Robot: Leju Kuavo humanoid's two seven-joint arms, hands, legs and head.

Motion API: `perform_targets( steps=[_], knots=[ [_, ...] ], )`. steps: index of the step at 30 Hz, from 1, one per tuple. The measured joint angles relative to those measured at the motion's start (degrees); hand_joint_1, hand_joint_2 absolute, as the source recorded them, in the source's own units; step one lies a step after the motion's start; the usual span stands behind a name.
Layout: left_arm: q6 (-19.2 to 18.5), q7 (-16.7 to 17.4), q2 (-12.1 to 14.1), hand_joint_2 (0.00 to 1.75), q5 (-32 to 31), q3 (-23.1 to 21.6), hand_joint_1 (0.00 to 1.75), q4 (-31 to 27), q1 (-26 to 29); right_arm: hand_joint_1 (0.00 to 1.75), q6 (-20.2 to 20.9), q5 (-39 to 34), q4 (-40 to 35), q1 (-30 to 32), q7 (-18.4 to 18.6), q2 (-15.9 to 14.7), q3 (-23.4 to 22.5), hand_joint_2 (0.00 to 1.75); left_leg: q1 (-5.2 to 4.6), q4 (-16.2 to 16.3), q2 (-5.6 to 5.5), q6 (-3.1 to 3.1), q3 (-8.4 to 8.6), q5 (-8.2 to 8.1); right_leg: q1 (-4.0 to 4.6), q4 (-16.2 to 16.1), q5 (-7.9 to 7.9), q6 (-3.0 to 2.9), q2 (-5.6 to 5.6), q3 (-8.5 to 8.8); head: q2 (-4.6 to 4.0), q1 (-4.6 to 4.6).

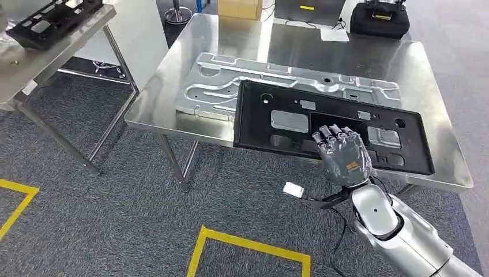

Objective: Take the parts from the cabinet and place them on the table.

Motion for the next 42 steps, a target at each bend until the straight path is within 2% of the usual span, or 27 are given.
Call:
perform_targets(
  steps=[1, 2, 3, 4, 6, 8, 9, 11, 13, 14, 15, 17, 19, 22, 24, 26, 28, 29, 31, 32, 33, 34, 37, 38, 40, 41, 42],
  knots=[
    [-0.1, 0.0, 0.0, 0.00, 0.0, -0.1, 0.00, 0.0, 0.2, 1.75, 0.5, 0.0, 0.6, -0.4, -0.4, 0.0, 0.7, 1.75, -0.03, -0.1, 0.01, -0.42, 0.11, -0.86, -0.09, -4.3, 6.56, 0.04, -0.26, 0.51, 0.00, 0.02],
    [-0.1, 0.0, 0.0, 0.00, 0.0, -0.2, 0.00, 0.1, 0.0, 1.75, 0.8, 0.0, 1.2, -0.9, -0.8, 0.0, 1.4, 1.75, -0.11, 0.7, -0.01, -0.78, 1.26, -1.76, 0.19, -5.5, 9.28, -0.57, -0.49, 0.09, -0.02, -0.04],
    [-0.1, 0.0, 0.0, 0.00, 0.0, -0.3, 0.00, 0.1, -0.3, 1.75, 1.0, 0.0, 1.8, -1.2, -1.4, 0.1, 2.0, 1.75, -0.15, 0.3, -0.16, -1.28, 0.93, -2.28, 0.64, -5.0, 8.13, -1.56, -0.35, 0.45, 0.00, -0.02],
    [-0.1, 0.1, 0.0, 0.00, 0.0, -0.3, 0.00, 0.1, -0.3, 1.75, 0.9, -0.1, 2.1, -1.2, -1.7, 0.1, 2.2, 1.75, -0.13, 0.0, -0.10, -1.67, 1.71, -2.41, 0.63, -5.1, 8.35, -2.06, -0.26, 0.55, 0.00, -0.02],
    [-0.1, 0.1, 0.2, 0.00, 0.0, -0.3, 0.00, 0.1, -0.5, 1.75, 0.8, -0.1, 2.5, -2.2, -1.8, 0.2, 2.4, 1.75, -0.22, 2.5, -0.11, -2.40, 0.83, -1.24, 0.23, -5.4, 7.79, -2.94, -0.09, 1.53, 0.00, -0.07],
    [-0.1, 0.1, 0.2, 0.00, 0.0, -0.3, 0.00, 0.1, -0.5, 1.75, 0.8, -0.1, 2.8, -3.0, -1.9, 0.2, 2.4, 1.75, 0.00, 10.2, 0.46, -2.95, -3.60, -0.20, 0.23, -6.0, 6.77, -3.64, -0.13, 3.06, 0.00, -0.24],
    [-0.1, 0.1, 0.2, 0.00, 0.1, -0.3, 0.00, 0.1, -0.5, 1.75, 0.8, -0.1, 3.0, -3.1, -1.9, 0.3, 2.5, 1.75, 0.06, 13.5, 0.54, -3.07, -5.92, -1.25, 0.25, -6.0, 6.31, -3.75, -0.18, 3.62, 0.00, -0.18],
    [-0.1, 0.2, 0.2, 0.00, 0.2, -0.3, 0.00, 0.1, -0.5, 1.75, 0.8, -0.1, 3.3, -3.0, -2.5, 0.5, 2.8, 1.75, 0.08, 19.3, 0.73, -3.25, -11.04, -6.73, 0.34, -6.0, 4.90, -3.92, -0.16, 5.22, -0.02, -0.18],
    [-0.1, 0.3, 0.2, 0.00, 0.3, -0.3, 0.00, 0.1, -0.4, 1.75, 0.8, -0.1, 3.7, -2.9, -3.0, 0.8, 2.8, 1.75, 0.07, 18.2, 0.74, -3.11, -12.85, -8.63, 0.46, -6.0, 3.53, -3.98, 0.00, 7.00, 0.00, -0.20],
    [-0.1, 0.3, 0.2, 0.00, 0.3, -0.3, 0.00, 0.1, -0.3, 1.75, 0.7, -0.1, 3.9, -2.9, -3.2, 1.0, 2.8, 1.75, 0.06, 15.2, 0.74, -2.84, -12.56, -7.32, 0.57, -6.1, 2.77, -3.96, 0.16, 8.03, 0.00, -0.18],
    [-0.1, 0.3, 0.2, 0.00, 0.3, -0.3, 0.00, 0.1, -0.2, 1.75, 0.7, -0.1, 4.1, -2.9, -3.3, 1.2, 2.8, 1.75, -0.08, 10.9, 0.74, -2.36, -11.76, -4.17, 0.76, -6.1, 2.01, -3.91, 0.20, 9.10, 0.00, -0.20],
    [0.0, 0.3, 0.4, 0.00, 0.3, -0.3, 0.00, 0.1, 0.2, 1.75, 0.5, -0.1, 4.5, -2.7, -3.7, 1.5, 2.8, 1.75, -0.78, 2.3, 0.81, -0.63, -10.62, 7.00, 0.89, -6.2, 0.58, -3.74, 0.21, 10.52, -0.02, -0.11],
    [0.0, 0.3, 0.5, 0.00, 0.3, -0.3, 0.00, 0.1, 0.1, 1.75, 0.0, -0.1, 4.8, -2.4, -4.3, 1.9, 2.7, 1.75, -1.08, 1.7, 0.49, -0.78, -10.12, 6.70, 1.20, -6.3, -0.64, -2.92, 0.56, 11.17, 0.00, -0.13],
    [0.3, 0.2, 0.4, 0.00, 0.3, -0.4, 0.00, 0.1, -0.1, 1.75, -0.4, -0.1, 5.1, -1.7, -5.7, 2.4, 1.4, 1.75, -0.52, 0.2, 0.54, 0.18, -7.86, 6.47, 1.12, -4.6, 0.74, -1.83, 0.54, 11.27, 0.00, -0.24],
    [0.4, 0.2, 0.4, 0.00, 0.3, -0.3, 0.00, 0.0, -0.1, 1.75, -0.5, -0.1, 5.3, -1.7, -6.1, 2.5, 0.6, 1.75, -0.52, -0.6, 0.45, 0.53, -6.47, 5.88, 0.94, 0.4, 1.09, -1.27, 0.31, 8.81, 0.00, 0.22],
    [0.5, 0.2, 0.4, 0.00, 0.4, -0.3, 0.00, 0.0, -0.2, 1.75, -0.7, -0.1, 5.8, -1.4, -6.2, 2.7, 0.2, 1.75, -0.51, -0.7, 0.38, 0.67, -5.36, 4.83, 0.74, 7.4, -2.23, -0.85, 0.30, 3.12, 0.00, 0.15],
    [0.5, 0.2, 0.4, 0.00, 0.3, -0.3, 0.00, 0.0, -0.2, 1.75, -0.7, -0.1, 6.3, -0.3, -6.6, 3.0, -0.3, 1.75, -0.50, -0.6, 0.11, 0.62, -3.89, 3.48, 0.65, 9.4, -5.92, -0.52, 0.24, -0.45, 0.00, 0.19],
    [0.5, 0.2, 0.3, 0.00, 0.3, -0.4, 0.00, 0.0, -0.1, 1.75, -0.8, -0.1, 6.5, -0.1, -6.6, 3.1, -0.5, 1.75, -0.50, -0.6, 0.05, 0.56, -3.15, 2.88, 0.65, 8.2, -5.60, -0.65, 0.22, -0.81, 0.00, 0.20],
    [0.5, 0.2, 0.3, 0.00, 0.4, -0.4, 0.00, 0.0, 0.0, 1.75, -1.0, -0.1, 6.9, 0.1, -6.7, 3.4, -1.0, 1.75, -0.51, -0.5, 0.04, 0.32, -0.96, 1.18, 0.72, 0.2, 0.87, -1.11, 0.22, 0.49, 0.00, 0.20],
    [0.5, 0.2, 0.3, 0.00, 0.4, -0.3, 0.00, 0.1, 0.1, 1.75, -1.2, -0.1, 7.1, 0.2, -6.7, 3.6, -1.3, 1.75, -0.51, -0.7, 0.04, 0.08, -0.70, 0.36, 0.76, -4.5, 6.51, -1.37, 0.16, 1.44, 0.00, 0.22],
    [0.5, 0.2, 0.3, 0.00, 0.4, -0.3, 0.00, 0.1, -0.1, 1.75, -1.6, -0.1, 7.3, 0.5, -6.7, 3.6, -1.6, 1.75, -0.72, 0.2, -0.07, -0.26, 0.42, -0.45, 1.02, -6.1, 8.68, -1.72, 0.12, 1.12, 0.00, 0.11],
    [0.5, 0.1, 0.3, 0.00, 0.3, -0.3, 0.00, 0.1, -0.2, 1.75, -1.7, -0.1, 7.6, 0.7, -7.0, 3.8, -1.9, 1.75, -0.70, -0.1, -0.27, -0.71, 0.31, -0.84, 1.42, -5.6, 7.70, -2.32, 0.06, 1.40, 0.00, 0.22],
    [1.5, 0.2, 0.4, 0.00, 0.3, -0.3, 0.00, 0.0, -0.3, 1.75, -1.9, -0.1, 8.0, 1.2, -7.2, 4.3, -2.7, 1.75, -0.86, 0.1, -0.22, -1.46, 0.97, -1.28, 1.10, -5.9, 7.80, -3.57, 0.24, 2.08, 0.00, 0.11],
    [1.9, 0.4, 0.3, 1.75, 0.2, -0.4, 0.00, 0.0, -0.3, 0.00, -2.0, -0.1, 8.1, 1.2, -7.3, 4.5, -3.1, 0.00, -0.67, 1.8, 0.10, -1.84, 0.25, -1.64, 0.97, -6.3, 7.58, -3.88, 0.26, 2.74, 0.00, 0.15],
    [2.4, 0.8, 0.3, 1.75, -0.3, -0.4, 0.00, 0.0, -0.4, 0.00, -2.4, -0.1, 8.4, 1.3, -7.5, 4.9, -3.6, 0.00, -0.32, 9.2, 0.46, -2.60, -3.95, -4.20, 0.98, -6.4, 6.86, -4.48, 0.16, 3.46, 0.00, -0.09],
    [2.6, 1.0, 0.3, 0.00, -0.5, -0.5, 0.00, 0.0, -0.4, 0.00, -2.5, -0.1, 8.5, 1.4, -7.7, 5.1, -3.7, 0.00, -0.15, 13.3, 0.53, -2.91, -6.58, -6.15, 1.05, -6.4, 6.45, -4.56, 0.14, 3.81, 0.00, -0.09],
    [2.6, 1.1, 0.3, 0.00, -0.5, -0.5, 0.00, 0.0, -0.5, 0.00, -2.5, -0.1, 8.7, 1.6, -7.8, 5.3, -3.8, 0.00, -0.03, 16.6, 0.61, -3.11, -8.91, -7.54, 1.09, -6.4, 6.06, -4.59, 0.14, 4.20, 0.00, -0.09]
  ],
)
